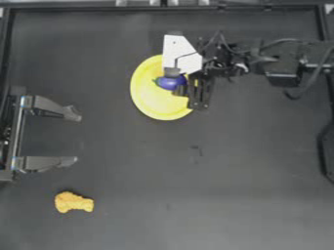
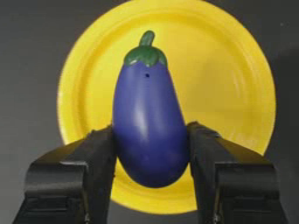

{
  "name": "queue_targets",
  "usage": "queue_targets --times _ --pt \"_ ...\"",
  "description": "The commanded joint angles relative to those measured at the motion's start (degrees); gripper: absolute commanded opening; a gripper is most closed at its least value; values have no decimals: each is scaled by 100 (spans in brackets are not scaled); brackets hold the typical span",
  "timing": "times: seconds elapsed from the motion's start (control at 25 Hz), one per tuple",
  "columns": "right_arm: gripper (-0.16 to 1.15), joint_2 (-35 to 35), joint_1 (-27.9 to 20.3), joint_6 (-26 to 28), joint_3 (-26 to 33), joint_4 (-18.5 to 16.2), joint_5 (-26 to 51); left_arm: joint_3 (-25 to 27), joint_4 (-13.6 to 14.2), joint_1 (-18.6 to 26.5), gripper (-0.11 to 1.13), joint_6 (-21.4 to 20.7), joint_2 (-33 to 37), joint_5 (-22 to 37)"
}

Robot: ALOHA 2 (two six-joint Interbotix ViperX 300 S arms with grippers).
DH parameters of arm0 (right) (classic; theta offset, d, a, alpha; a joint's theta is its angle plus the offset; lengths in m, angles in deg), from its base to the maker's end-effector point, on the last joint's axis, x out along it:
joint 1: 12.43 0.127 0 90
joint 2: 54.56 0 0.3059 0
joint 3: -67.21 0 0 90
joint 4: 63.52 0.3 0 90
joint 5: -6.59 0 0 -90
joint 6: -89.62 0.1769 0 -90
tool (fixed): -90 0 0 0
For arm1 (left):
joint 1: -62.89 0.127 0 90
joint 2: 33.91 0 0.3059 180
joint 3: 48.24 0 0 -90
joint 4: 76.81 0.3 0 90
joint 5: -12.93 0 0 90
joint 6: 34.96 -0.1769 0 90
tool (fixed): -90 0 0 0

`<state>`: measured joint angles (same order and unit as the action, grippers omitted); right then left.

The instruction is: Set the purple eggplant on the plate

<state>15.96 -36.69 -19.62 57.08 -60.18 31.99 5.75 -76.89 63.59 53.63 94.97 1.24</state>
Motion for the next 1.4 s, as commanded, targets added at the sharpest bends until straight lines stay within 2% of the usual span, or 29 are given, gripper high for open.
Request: queue_targets --times 0.04,0.4,0.72,0.8,1.2,1.28,1.4 --pt "14 -185 -62 -97 334 53 9 -88 0 18 103 18 -79 -26" --pt "14 -738 -141 -167 659 -18 88 -88 0 26 103 18 -79 -26" --pt "21 -896 -167 -229 773 -26 123 -88 0 18 103 26 -132 -26" --pt "29 -905 -176 -229 791 -35 123 -88 0 26 103 26 -141 -26" --pt "97 -958 -202 -220 817 105 237 -79 -9 26 103 26 -141 -26" --pt "104 -958 -229 -220 844 185 264 -79 0 35 103 26 -141 -26" --pt "102 -958 -237 -220 896 176 334 -79 0 35 103 35 -141 -26"
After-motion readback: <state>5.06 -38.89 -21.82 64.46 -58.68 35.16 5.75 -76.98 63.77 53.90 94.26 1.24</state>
